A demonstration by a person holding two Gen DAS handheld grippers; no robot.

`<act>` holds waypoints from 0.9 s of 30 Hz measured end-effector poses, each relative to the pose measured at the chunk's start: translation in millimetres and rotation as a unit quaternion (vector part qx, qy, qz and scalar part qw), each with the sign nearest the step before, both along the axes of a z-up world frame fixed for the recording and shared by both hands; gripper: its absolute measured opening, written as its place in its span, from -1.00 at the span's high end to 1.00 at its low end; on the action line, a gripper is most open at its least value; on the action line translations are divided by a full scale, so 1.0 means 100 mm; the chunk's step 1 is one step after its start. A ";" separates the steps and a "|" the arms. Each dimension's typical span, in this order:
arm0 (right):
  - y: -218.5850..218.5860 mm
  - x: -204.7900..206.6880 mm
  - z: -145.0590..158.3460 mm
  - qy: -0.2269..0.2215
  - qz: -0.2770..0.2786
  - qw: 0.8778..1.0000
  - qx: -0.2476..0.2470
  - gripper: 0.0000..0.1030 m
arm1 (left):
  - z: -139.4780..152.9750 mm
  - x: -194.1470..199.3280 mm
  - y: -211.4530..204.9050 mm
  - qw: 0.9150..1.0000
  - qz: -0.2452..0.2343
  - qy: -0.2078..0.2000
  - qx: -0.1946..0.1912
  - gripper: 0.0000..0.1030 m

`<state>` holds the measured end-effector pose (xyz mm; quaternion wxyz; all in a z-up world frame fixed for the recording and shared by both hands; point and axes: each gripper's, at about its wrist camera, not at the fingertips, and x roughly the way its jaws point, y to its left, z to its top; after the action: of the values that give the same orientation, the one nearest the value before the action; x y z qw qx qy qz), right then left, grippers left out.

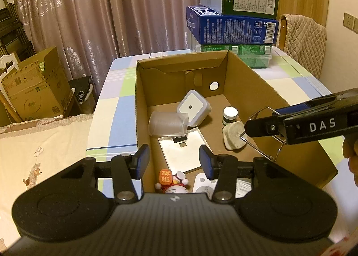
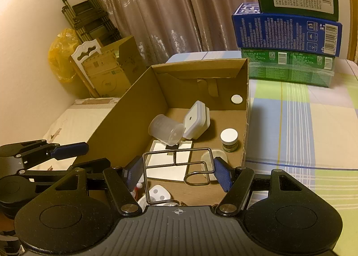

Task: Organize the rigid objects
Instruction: 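Open the left gripper to drop the red toy while the right drops the rack into the box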

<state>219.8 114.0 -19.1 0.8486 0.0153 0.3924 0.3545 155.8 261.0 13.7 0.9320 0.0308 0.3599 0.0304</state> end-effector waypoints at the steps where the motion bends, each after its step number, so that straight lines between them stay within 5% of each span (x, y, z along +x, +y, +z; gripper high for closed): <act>1: 0.00 0.00 0.00 0.000 0.000 1.000 0.001 -0.26 | 0.00 0.00 0.00 1.000 0.000 0.000 0.000 0.16; 22: -0.02 -0.01 0.02 0.004 -0.008 1.000 0.008 -0.28 | 0.07 -0.06 0.03 1.000 0.007 -0.014 -0.009 0.14; 27: -0.15 -0.09 0.13 -0.003 -0.025 0.999 0.022 -0.31 | 0.15 -0.18 0.03 0.999 0.019 -0.026 -0.027 -0.09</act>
<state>210.5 99.3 -6.4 0.8576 0.0426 0.3818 0.3419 137.5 263.7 28.8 0.9407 -0.0024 0.3370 0.0389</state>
